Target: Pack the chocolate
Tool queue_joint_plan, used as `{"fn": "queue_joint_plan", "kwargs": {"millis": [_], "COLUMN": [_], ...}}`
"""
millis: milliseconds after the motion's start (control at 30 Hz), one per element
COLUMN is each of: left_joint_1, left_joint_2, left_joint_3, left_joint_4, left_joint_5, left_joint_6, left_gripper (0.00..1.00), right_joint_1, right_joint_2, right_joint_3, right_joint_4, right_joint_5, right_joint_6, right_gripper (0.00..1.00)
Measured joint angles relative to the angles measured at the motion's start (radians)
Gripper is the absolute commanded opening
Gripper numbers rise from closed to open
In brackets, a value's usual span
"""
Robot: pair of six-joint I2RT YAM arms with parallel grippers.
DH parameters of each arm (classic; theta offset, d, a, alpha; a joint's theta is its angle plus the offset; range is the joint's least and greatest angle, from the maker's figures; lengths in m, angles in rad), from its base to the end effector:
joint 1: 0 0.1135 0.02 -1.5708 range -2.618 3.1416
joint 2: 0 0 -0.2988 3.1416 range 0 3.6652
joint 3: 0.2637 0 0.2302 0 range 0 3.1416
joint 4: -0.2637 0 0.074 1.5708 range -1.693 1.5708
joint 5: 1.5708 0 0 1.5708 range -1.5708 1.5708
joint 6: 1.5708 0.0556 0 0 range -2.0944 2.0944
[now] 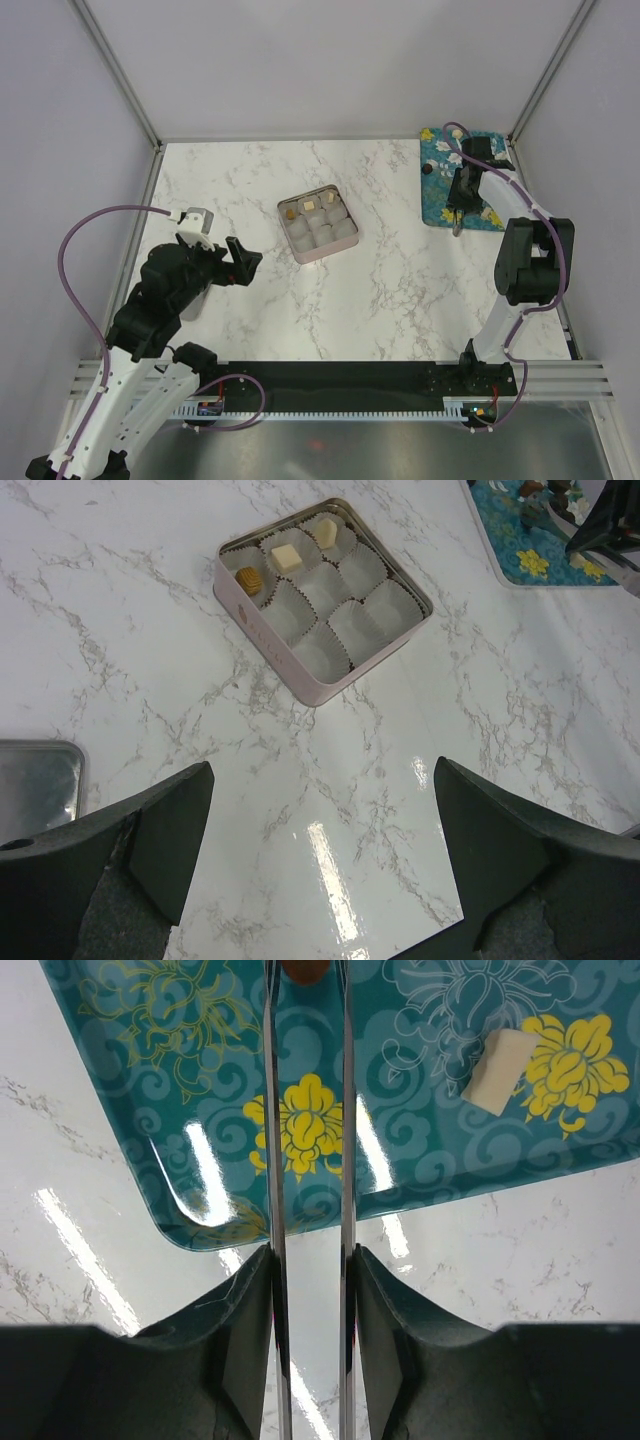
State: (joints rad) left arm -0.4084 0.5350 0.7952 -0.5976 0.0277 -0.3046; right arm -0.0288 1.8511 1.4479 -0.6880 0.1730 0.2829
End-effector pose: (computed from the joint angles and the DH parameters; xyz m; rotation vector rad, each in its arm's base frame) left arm 0.0770 -0.0350 0.3381 0.1197 1.9371 -0.5053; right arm 0.3896 -0.0208 0.2544 0.4653 2.6005 -0.1454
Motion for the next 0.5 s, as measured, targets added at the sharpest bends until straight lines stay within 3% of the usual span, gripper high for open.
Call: {"fn": "queue_joint_plan", "kwargs": {"millis": [500], "left_joint_1": [0.0], "left_joint_2": [0.0], "left_joint_3": [0.0], "left_joint_4": [0.0], "left_joint_5": [0.002], "left_joint_6": [0.0], "left_gripper": [1.0], "right_joint_1": [0.027], "right_joint_2": [-0.047], "right_joint_3": [-0.024], "right_joint_4": [-0.005], "right_joint_5": [-0.068], "right_joint_6": [0.001], "right_gripper": [0.35]}}
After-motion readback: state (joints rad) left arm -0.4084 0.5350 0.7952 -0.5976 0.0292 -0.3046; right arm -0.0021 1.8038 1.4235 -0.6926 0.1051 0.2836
